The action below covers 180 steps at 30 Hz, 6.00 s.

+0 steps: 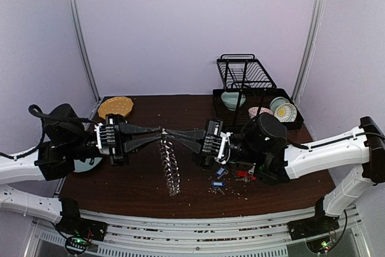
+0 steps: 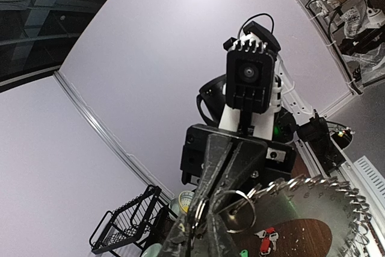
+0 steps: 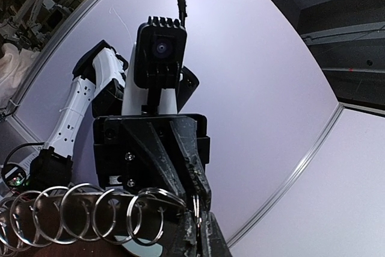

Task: Put the keys on the keyring
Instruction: Adjust the keyring to the key storage ring.

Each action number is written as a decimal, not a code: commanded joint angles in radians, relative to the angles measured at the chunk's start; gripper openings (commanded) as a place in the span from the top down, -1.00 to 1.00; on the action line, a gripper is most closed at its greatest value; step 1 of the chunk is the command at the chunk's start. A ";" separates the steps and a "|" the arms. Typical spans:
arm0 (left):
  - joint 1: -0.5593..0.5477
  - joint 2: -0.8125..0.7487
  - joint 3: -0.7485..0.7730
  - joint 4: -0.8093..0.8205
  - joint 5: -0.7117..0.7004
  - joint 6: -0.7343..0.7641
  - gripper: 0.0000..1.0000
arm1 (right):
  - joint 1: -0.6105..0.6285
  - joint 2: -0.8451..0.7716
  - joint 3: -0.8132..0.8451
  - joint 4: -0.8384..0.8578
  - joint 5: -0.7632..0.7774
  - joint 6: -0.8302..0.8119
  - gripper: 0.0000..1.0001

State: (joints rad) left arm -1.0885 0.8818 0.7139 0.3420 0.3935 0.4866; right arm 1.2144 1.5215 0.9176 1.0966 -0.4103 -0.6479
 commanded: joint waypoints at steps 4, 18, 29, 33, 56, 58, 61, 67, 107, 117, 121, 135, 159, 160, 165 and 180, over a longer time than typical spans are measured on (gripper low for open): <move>-0.020 0.062 0.010 -0.076 -0.024 0.024 0.99 | 0.060 -0.018 0.069 -0.125 0.107 -0.083 1.00; -0.024 0.004 -0.009 -0.087 -0.077 0.094 1.00 | 0.059 -0.064 0.063 -0.281 0.223 -0.118 0.93; -0.027 -0.029 -0.019 -0.083 -0.062 0.106 0.94 | 0.017 -0.087 0.056 -0.251 0.187 0.010 1.00; -0.027 -0.050 -0.005 -0.120 0.045 0.101 0.12 | -0.029 -0.148 -0.061 -0.035 -0.056 0.055 1.00; 0.065 -0.057 -0.027 -0.117 -0.106 0.172 -0.05 | -0.070 -0.340 0.049 -0.371 -0.442 -0.526 1.00; 0.079 -0.058 -0.030 -0.115 -0.100 0.169 -0.05 | -0.074 -0.330 0.071 -0.397 -0.466 -0.535 1.00; 0.081 -0.057 -0.031 -0.114 -0.092 0.168 -0.05 | -0.081 -0.325 0.090 -0.426 -0.499 -0.537 1.00; 0.085 -0.053 -0.031 -0.114 -0.099 0.169 -0.05 | -0.094 -0.331 0.091 -0.353 -0.587 -0.465 1.00; 0.085 -0.069 -0.032 -0.079 -0.117 0.123 -0.07 | -0.089 -0.251 0.055 -0.140 -0.077 -0.171 1.00; 0.085 -0.042 0.012 0.001 -0.170 -0.086 0.17 | -0.091 -0.121 0.096 -0.284 -0.012 0.382 1.00; 0.087 -0.036 0.032 -0.013 -0.143 -0.122 0.32 | -0.104 -0.104 0.102 -0.295 -0.088 0.581 1.00; 0.087 0.054 0.084 0.013 0.075 -0.275 0.52 | -0.110 -0.077 0.018 -0.040 -0.136 0.724 1.00; 0.085 0.102 0.139 -0.108 0.049 -0.247 0.58 | -0.059 -0.115 0.070 -0.309 -0.021 0.463 1.00; 0.085 0.098 0.137 -0.112 0.051 -0.235 0.57 | -0.056 -0.122 0.080 -0.344 -0.006 0.441 1.00; 0.085 0.107 0.150 -0.200 0.026 -0.145 0.50 | -0.043 -0.155 0.114 -0.496 0.065 0.326 1.00; 0.093 0.139 0.254 -0.453 -0.002 -0.024 0.56 | -0.007 -0.192 0.236 -0.833 0.154 0.133 1.00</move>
State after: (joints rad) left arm -1.0019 1.0103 0.9447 -0.0311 0.4019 0.4210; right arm 1.1904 1.3609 1.0988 0.2874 -0.2817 -0.4770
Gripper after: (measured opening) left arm 0.224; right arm 0.026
